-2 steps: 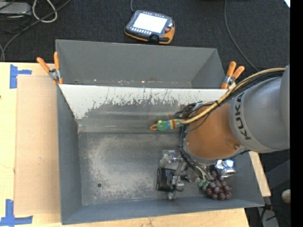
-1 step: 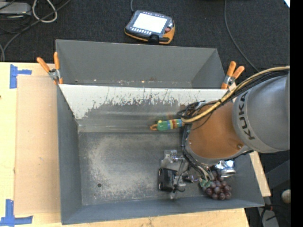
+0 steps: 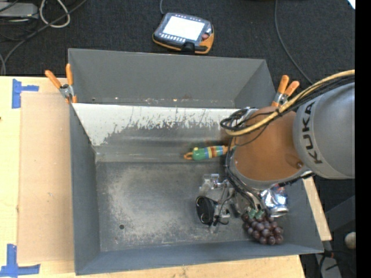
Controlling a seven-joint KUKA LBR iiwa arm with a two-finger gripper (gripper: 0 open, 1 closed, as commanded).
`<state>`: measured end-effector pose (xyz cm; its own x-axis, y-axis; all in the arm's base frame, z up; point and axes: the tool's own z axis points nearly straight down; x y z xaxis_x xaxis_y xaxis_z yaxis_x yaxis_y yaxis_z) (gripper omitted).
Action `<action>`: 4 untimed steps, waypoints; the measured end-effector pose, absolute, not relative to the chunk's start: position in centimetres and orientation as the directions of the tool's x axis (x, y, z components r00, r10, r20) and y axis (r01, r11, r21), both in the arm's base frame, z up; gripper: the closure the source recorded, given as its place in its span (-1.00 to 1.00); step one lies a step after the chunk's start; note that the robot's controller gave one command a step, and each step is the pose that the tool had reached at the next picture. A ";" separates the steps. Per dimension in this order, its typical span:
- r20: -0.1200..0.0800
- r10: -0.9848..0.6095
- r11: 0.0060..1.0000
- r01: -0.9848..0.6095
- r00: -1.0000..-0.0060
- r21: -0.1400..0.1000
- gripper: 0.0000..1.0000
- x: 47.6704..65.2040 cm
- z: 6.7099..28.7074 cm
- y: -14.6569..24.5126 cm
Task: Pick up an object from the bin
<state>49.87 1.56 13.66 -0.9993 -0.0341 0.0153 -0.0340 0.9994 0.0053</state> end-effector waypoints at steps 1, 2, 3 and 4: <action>0.015 -0.033 0.999 -0.033 -0.999 0.005 1.00 49.9 13.7 1.5; 0.019 0.128 0.992 0.128 -0.992 0.005 1.00 49.9 10.4 1.3; 0.017 0.162 0.987 0.162 -0.987 0.013 1.00 49.6 9.1 -0.4; 0.019 -0.033 0.999 -0.032 -0.999 0.011 1.00 47.7 9.7 5.0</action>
Offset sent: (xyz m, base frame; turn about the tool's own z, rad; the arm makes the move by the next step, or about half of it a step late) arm 0.0005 -0.0043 -0.0339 0.1739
